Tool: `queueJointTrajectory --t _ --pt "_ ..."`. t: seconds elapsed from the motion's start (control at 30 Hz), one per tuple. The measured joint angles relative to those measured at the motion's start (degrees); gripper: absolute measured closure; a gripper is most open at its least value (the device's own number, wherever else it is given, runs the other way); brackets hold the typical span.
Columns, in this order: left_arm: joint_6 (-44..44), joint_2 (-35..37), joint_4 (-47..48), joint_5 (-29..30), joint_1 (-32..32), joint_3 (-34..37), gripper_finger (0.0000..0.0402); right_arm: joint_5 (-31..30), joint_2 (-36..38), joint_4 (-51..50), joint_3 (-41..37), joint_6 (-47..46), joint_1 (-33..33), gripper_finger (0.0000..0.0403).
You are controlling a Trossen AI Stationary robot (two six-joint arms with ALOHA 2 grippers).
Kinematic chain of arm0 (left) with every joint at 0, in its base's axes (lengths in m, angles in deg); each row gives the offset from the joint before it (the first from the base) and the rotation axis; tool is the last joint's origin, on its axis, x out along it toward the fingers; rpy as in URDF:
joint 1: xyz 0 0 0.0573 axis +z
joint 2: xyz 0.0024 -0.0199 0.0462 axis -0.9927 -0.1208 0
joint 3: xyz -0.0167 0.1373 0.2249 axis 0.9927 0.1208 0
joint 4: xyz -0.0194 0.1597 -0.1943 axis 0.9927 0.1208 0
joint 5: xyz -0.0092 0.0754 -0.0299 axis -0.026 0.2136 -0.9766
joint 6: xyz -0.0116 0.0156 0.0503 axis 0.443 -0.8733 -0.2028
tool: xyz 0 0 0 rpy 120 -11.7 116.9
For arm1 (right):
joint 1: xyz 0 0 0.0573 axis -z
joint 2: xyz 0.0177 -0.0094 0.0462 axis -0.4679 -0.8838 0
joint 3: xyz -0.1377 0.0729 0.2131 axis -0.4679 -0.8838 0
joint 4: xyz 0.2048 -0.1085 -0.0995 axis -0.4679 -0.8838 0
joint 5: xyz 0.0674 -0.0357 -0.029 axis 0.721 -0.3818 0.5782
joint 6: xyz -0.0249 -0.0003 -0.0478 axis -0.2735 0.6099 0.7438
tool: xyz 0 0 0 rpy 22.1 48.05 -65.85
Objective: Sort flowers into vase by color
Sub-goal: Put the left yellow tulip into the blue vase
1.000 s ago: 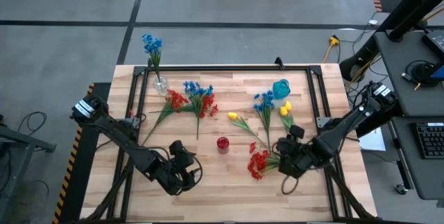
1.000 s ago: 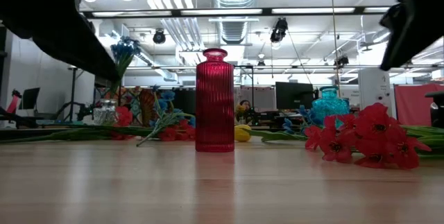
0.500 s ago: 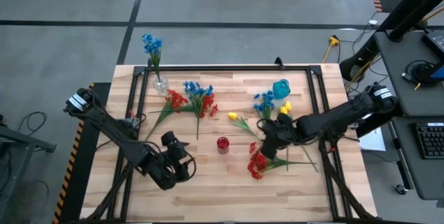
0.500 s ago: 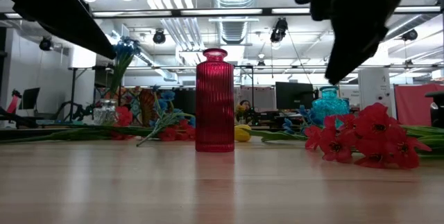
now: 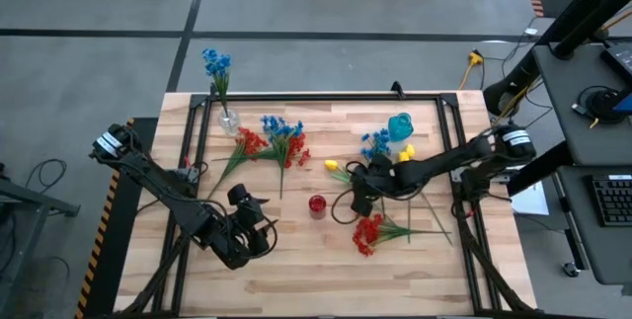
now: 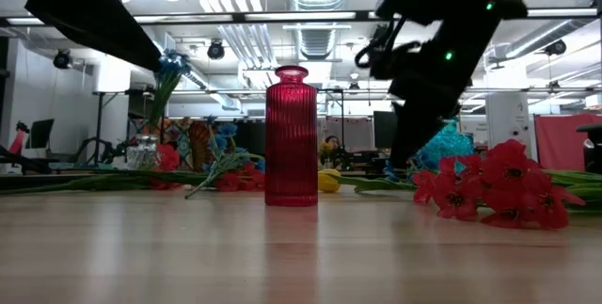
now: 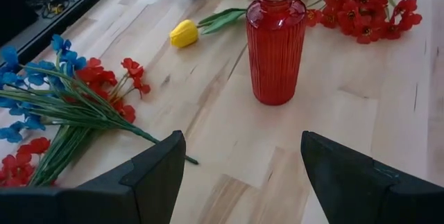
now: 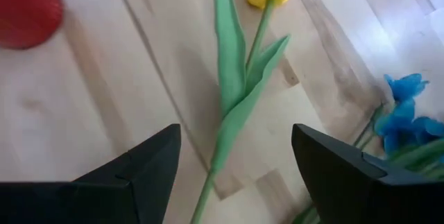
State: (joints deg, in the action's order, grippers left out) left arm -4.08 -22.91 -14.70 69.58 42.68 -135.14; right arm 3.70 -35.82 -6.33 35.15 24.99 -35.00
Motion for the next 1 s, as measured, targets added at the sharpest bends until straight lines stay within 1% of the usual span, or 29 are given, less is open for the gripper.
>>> queueJointTrajectory --t 0.2,0.37,0.47,0.73,0.83,1.0 --pt "0.00 0.00 -0.01 1.12 0.00 0.00 0.0134 0.14 -4.73 2.81 0.00 1.62 1.32 0.0161" --pt "0.04 0.00 -0.04 2.01 0.00 0.02 0.0134 0.38 -7.15 3.97 0.05 1.43 1.29 0.0197" --pt "0.04 0.00 -0.21 2.13 0.00 0.02 0.0134 0.62 -7.47 4.14 0.13 0.75 1.25 0.0232" --pt "0.04 0.00 -0.34 2.42 0.00 0.02 0.0134 0.34 -6.01 6.58 -0.04 -1.75 1.36 0.0350" --pt "0.04 0.00 -0.37 3.24 0.00 0.02 0.0134 -0.10 -5.38 6.82 -0.02 -2.66 1.40 0.0383" --pt "0.04 0.00 -0.37 3.43 0.00 0.02 0.0134 -0.47 -2.75 7.12 0.06 -3.01 1.57 0.0387"
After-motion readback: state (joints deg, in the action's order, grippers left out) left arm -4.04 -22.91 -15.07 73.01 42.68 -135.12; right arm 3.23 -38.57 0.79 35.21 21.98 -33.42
